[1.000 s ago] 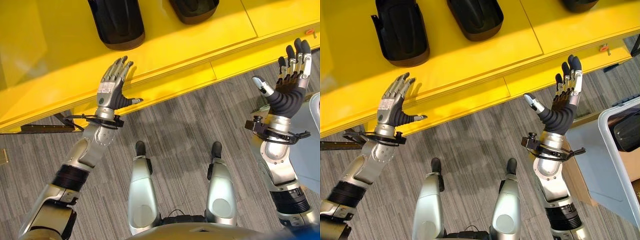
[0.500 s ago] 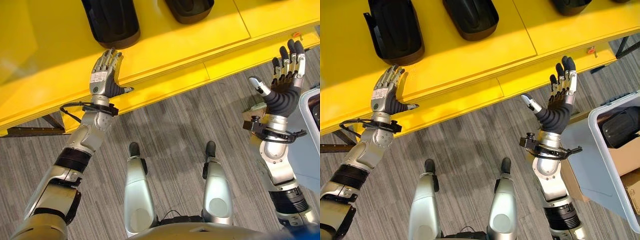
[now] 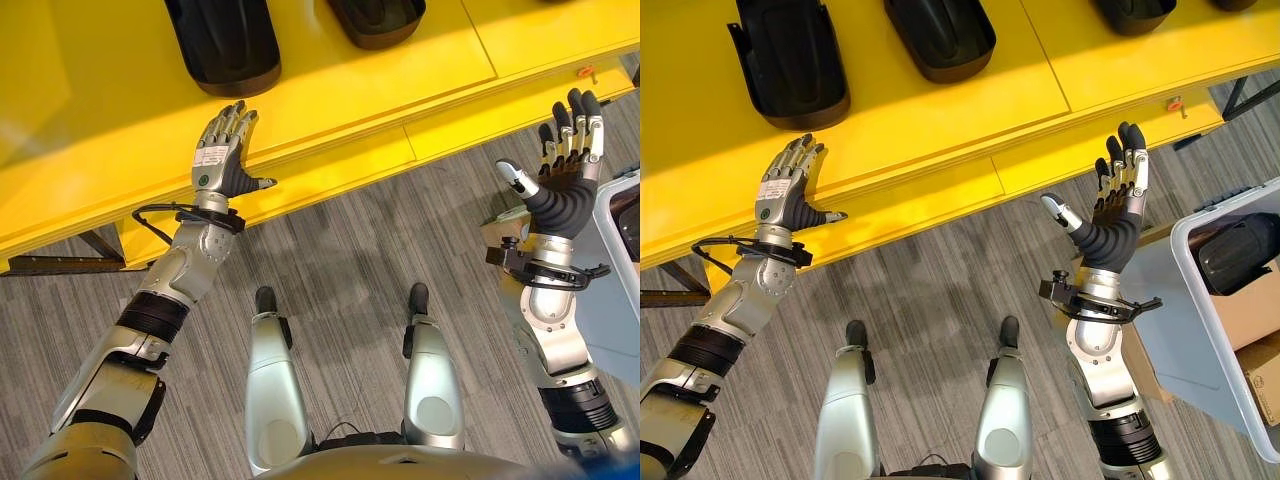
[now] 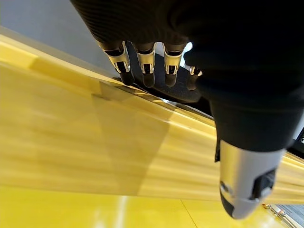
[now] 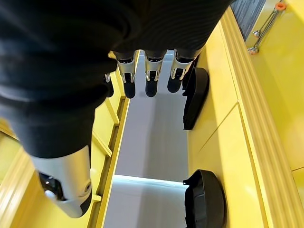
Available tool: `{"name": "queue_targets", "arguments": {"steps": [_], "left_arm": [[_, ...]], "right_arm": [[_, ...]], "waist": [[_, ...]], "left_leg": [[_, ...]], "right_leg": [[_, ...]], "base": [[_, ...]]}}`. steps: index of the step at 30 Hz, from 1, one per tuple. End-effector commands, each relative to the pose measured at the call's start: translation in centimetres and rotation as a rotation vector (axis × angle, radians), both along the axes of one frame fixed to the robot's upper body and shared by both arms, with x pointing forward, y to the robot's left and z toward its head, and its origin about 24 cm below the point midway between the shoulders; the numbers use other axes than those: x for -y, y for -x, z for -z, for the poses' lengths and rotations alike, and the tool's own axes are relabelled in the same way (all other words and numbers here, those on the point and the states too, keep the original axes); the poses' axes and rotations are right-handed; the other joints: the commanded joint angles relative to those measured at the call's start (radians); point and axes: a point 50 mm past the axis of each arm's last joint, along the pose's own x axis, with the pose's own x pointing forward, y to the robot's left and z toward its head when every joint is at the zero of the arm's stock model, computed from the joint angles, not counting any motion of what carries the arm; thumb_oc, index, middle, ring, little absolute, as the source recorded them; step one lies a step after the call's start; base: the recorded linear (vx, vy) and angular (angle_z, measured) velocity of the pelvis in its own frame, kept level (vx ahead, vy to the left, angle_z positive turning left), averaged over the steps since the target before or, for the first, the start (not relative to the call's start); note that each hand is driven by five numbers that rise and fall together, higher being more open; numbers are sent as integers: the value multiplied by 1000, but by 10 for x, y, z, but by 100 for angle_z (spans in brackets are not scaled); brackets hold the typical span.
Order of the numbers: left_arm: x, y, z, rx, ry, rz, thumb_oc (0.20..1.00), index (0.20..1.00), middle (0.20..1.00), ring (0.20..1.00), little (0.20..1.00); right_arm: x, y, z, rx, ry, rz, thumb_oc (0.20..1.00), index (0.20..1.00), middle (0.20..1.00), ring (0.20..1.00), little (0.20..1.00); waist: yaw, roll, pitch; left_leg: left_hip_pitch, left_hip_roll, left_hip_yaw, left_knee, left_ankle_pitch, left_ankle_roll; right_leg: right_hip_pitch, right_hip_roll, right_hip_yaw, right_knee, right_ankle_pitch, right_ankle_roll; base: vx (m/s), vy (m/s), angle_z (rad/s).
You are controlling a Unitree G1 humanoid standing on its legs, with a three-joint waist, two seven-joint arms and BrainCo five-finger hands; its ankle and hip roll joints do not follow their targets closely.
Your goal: Move parts from the plastic box to the shelf.
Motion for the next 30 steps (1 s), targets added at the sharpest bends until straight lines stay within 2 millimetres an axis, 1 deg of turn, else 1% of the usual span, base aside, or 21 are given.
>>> {"name": "queue_targets", "arguments": {"steps": [1,4,5,6,8,18,22,30], "left_arm": [[8,-5,-19,78,-26,25,1000,1000,1000,1000,1000],[10,-9,-29,102,-23,26,1000,1000,1000,1000,1000],[10,-9,-29,102,-23,26,1000,1000,1000,1000,1000],[11,-12,-35,115,-29,27,1000,1000,1000,1000,1000],[14,-12,-38,124,-30,37,1000,1000,1000,1000,1000],[18,-18,-48,145,-28,42,1000,1000,1000,1000,1000],[23,-22,-58,168,-31,51,1000,1000,1000,1000,1000],[25,-25,-61,171,-37,46,1000,1000,1000,1000,1000]], "right_arm": [[8,9,-16,104,-30,24,1000,1000,1000,1000,1000],[8,9,-15,97,-28,22,1000,1000,1000,1000,1000],[8,9,-15,97,-28,22,1000,1000,1000,1000,1000],[8,9,-16,100,-24,20,1000,1000,1000,1000,1000],[8,9,-16,99,-21,15,1000,1000,1000,1000,1000],[6,9,-16,97,-15,-5,1000,1000,1000,1000,1000],[6,9,-15,91,-14,-8,1000,1000,1000,1000,1000],[7,9,-13,83,-14,-9,1000,1000,1000,1000,1000]], "waist": [[-4,12,-29],[-11,9,-35],[-11,9,-35],[-14,10,-36],[-15,9,-38],[-21,6,-43],[-26,4,-47],[-30,2,-52]], "left_leg": [[50,-23,51,-117,69,40],[44,-21,52,-112,69,39],[44,-21,52,-112,69,39],[44,-20,53,-111,69,39],[43,-20,53,-108,68,40],[41,-16,55,-106,68,39],[35,-14,55,-104,67,40],[31,-16,53,-99,66,40]], "right_leg": [[-10,2,9,206,-162,-69],[-17,4,15,208,-162,-69],[-18,4,16,208,-162,-69],[-20,4,18,212,-162,-68],[-20,5,19,212,-161,-68],[-27,7,27,216,-160,-68],[-32,8,30,218,-161,-67],[-38,9,34,220,-161,-66]], "base": [[-6,2,-4],[-2,4,-2],[-5,15,-3],[0,0,0],[0,0,0],[0,0,0],[0,0,0],[0,0,0]]}}
